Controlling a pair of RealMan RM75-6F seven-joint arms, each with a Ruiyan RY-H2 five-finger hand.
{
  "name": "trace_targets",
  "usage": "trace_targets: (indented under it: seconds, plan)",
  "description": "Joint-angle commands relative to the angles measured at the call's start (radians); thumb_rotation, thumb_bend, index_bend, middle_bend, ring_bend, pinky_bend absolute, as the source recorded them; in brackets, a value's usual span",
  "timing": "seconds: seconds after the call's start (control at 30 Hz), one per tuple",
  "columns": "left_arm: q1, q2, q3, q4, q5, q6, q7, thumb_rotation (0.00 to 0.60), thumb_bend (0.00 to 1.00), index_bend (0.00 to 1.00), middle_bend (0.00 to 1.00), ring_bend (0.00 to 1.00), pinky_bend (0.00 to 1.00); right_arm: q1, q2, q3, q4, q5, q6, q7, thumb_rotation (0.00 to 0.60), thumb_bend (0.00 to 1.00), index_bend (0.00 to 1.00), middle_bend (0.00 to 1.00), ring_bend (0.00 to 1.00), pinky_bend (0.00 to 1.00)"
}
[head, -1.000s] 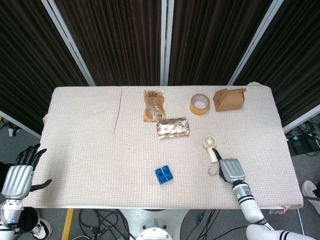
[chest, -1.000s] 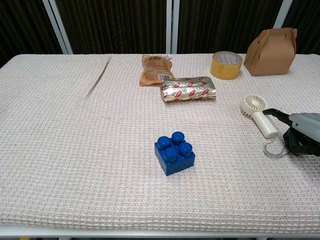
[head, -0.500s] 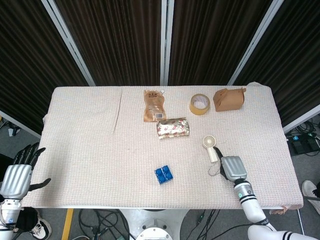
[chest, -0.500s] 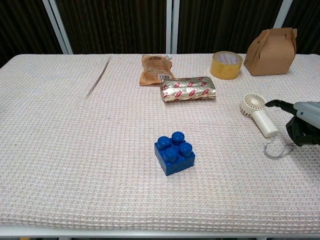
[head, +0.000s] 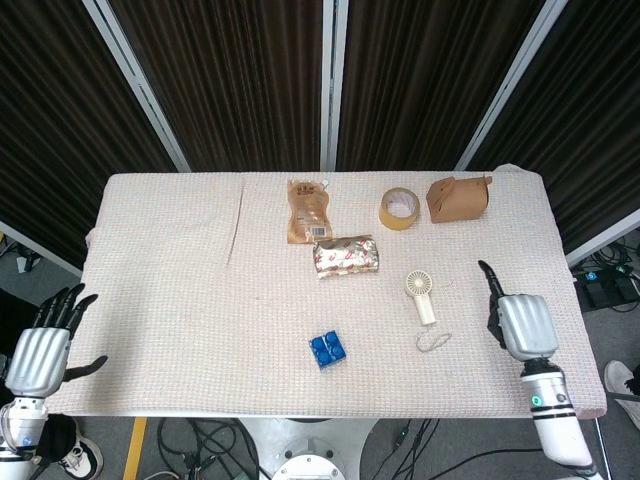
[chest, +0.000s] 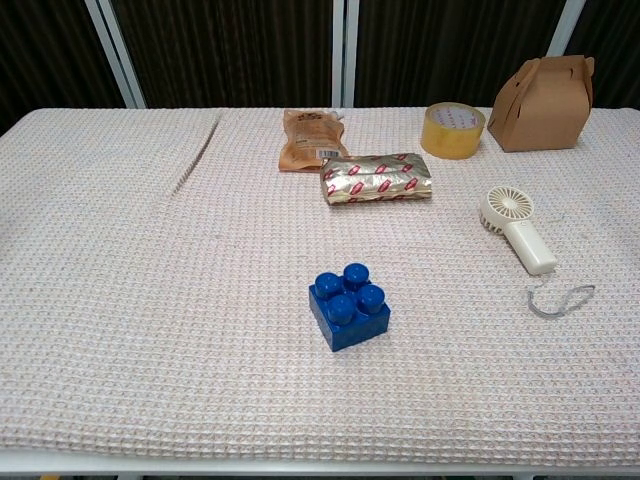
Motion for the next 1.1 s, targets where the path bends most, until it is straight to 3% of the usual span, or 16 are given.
trace_targets:
  seconds: [0.03,0.23,0.37,0.43,0.47,0.53,0.57,0.6,0.67,0.73,1.1]
  plan:
    - [0.0,0.004,-0.001,-0.014,0.005,0.007,0.013,0.6,0.0,0.13,0.04,0.0,0.12,-0.073,0.05,-0.026,0.006,-0.076,0.097,0.055,0.6,1.0,0.0,0.86,0.82,0.72]
    - [0.001,0.012,-0.002,-0.051,0.015,0.018,0.043,0.6,0.0,0.13,0.04,0.0,0.12,-0.163,0.076,-0.056,0.098,-0.13,0.203,0.173,0.6,1.0,0.0,0.86,0.82,0.72]
    - [-0.002,0.021,-0.004,-0.061,0.017,0.018,0.056,0.6,0.0,0.13,0.04,0.0,0.12,-0.189,0.071,-0.058,0.194,-0.11,0.202,0.218,0.6,1.0,0.0,0.85,0.82,0.72]
    - [-0.005,0.028,-0.007,-0.07,0.016,0.015,0.061,0.6,0.0,0.13,0.04,0.0,0.12,-0.199,0.057,-0.058,0.24,-0.12,0.214,0.245,0.6,0.98,0.0,0.8,0.76,0.7]
    - [-0.005,0.031,-0.008,-0.073,0.017,0.017,0.063,0.6,0.0,0.13,0.04,0.0,0.12,-0.204,0.052,-0.061,0.256,-0.13,0.217,0.265,0.6,0.86,0.0,0.72,0.66,0.64]
    - [-0.003,0.037,-0.009,-0.079,0.019,0.024,0.065,0.6,0.0,0.13,0.04,0.0,0.12,-0.21,0.048,-0.069,0.28,-0.148,0.216,0.302,0.6,0.49,0.0,0.48,0.39,0.42]
    - [-0.002,0.039,-0.009,-0.08,0.02,0.027,0.065,0.6,0.0,0.13,0.04,0.0,0.12,-0.212,0.049,-0.071,0.284,-0.149,0.212,0.302,0.6,0.25,0.0,0.33,0.21,0.25]
    - [0.0,0.04,-0.009,-0.079,0.021,0.03,0.064,0.6,0.0,0.13,0.04,0.0,0.12,-0.213,0.05,-0.07,0.285,-0.153,0.212,0.292,0.6,0.12,0.0,0.22,0.1,0.14]
    - [0.003,0.039,-0.008,-0.075,0.02,0.034,0.062,0.6,0.0,0.13,0.04,0.0,0.12,-0.216,0.046,-0.065,0.283,-0.164,0.225,0.28,0.6,0.01,0.0,0.06,0.0,0.01]
    - [0.007,0.035,-0.008,-0.07,0.012,0.034,0.061,0.6,0.0,0.13,0.04,0.0,0.12,-0.22,0.044,-0.065,0.274,-0.181,0.238,0.298,0.6,0.0,0.0,0.0,0.0,0.0]
    - [0.016,0.028,-0.011,-0.055,0.014,0.053,0.048,0.6,0.0,0.13,0.04,0.0,0.12,-0.24,0.064,-0.059,0.25,-0.228,0.268,0.34,0.6,0.0,0.0,0.0,0.0,0.0]
